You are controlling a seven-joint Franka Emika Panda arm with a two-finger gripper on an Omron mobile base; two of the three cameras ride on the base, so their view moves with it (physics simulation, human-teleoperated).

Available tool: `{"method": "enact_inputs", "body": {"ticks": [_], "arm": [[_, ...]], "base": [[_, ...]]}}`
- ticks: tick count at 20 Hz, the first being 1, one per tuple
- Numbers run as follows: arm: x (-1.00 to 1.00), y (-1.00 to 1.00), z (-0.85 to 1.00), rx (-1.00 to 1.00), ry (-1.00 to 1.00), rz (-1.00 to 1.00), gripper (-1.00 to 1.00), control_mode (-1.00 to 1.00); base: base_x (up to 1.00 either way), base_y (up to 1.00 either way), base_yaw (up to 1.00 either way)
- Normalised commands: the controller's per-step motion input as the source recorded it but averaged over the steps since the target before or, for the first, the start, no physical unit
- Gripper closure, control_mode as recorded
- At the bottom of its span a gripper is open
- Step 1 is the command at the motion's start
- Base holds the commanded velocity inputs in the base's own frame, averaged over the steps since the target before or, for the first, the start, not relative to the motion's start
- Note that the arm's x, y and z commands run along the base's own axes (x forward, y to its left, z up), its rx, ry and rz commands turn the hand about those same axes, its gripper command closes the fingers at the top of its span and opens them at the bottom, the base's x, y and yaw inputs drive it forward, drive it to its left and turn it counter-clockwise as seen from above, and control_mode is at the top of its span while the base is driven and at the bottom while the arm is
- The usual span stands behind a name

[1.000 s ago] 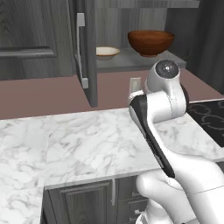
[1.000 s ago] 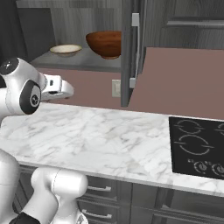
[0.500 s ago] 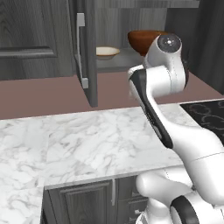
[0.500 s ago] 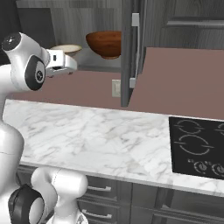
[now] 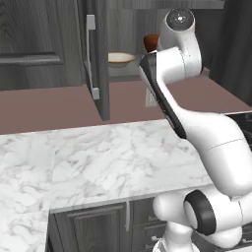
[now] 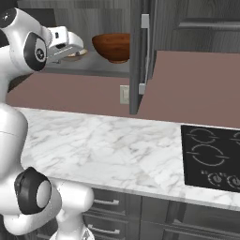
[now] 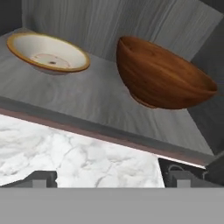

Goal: Take the smaller bowl and place it next to the appetizer plate on the dining counter , and place the larger bowl next to the plate with cooked food.

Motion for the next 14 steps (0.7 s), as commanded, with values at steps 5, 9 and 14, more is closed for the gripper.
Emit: {"method": "enact_inputs", "body": {"ticks": [5, 9, 14], "arm": [[0.46, -0.08, 0.01, -0.17, 0.0, 0.0, -1.0, -1.0], [0.43, -0.28, 0.12, -0.17, -0.01, 0.0, -1.0, -1.0], [0.38, -0.24, 0.08, -0.17, -0.02, 0.0, -1.0, -1.0]], "base": [[0.0, 0.0, 0.0], [0.0, 0.0, 0.0], [0.0, 0.0, 0.0]]}}
